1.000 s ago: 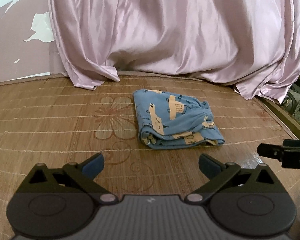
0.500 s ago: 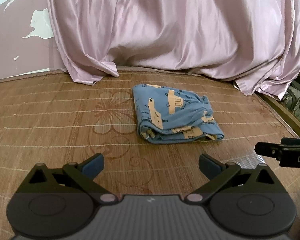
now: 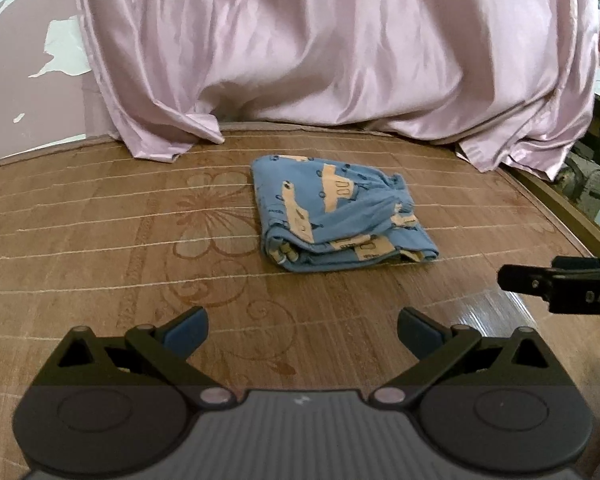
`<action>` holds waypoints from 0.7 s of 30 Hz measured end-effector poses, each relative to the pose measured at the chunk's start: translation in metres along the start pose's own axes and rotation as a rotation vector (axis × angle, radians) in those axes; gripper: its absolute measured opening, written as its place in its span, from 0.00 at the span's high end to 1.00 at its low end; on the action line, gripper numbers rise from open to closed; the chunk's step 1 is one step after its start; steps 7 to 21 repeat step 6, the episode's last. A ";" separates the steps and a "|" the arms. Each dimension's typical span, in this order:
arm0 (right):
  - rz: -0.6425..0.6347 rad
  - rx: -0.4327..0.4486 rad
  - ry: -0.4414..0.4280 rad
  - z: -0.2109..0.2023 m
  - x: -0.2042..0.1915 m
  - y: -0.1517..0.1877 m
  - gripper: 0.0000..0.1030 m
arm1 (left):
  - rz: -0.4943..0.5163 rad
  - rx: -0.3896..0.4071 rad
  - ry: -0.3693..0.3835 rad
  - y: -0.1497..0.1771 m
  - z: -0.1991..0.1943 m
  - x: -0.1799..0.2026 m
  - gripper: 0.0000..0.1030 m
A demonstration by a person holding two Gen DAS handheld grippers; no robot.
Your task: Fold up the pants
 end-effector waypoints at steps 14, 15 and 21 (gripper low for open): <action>-0.002 -0.002 -0.003 0.001 -0.002 0.000 0.01 | 0.007 0.017 0.033 0.001 -0.005 0.005 0.00; -0.002 -0.002 -0.003 0.001 -0.002 0.000 0.01 | 0.007 0.017 0.033 0.001 -0.005 0.005 0.00; -0.002 -0.002 -0.003 0.001 -0.002 0.000 0.01 | 0.007 0.017 0.033 0.001 -0.005 0.005 0.00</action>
Point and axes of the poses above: each gripper's, at about its wrist camera, not at the fingertips, and z roughly the way its jaws point, x to its right, y to its underside, the point moved 8 cm from there along z, roughly the way its jaws point, and after that the axes turned 4 degrees about -z, right-handed, at the moved point
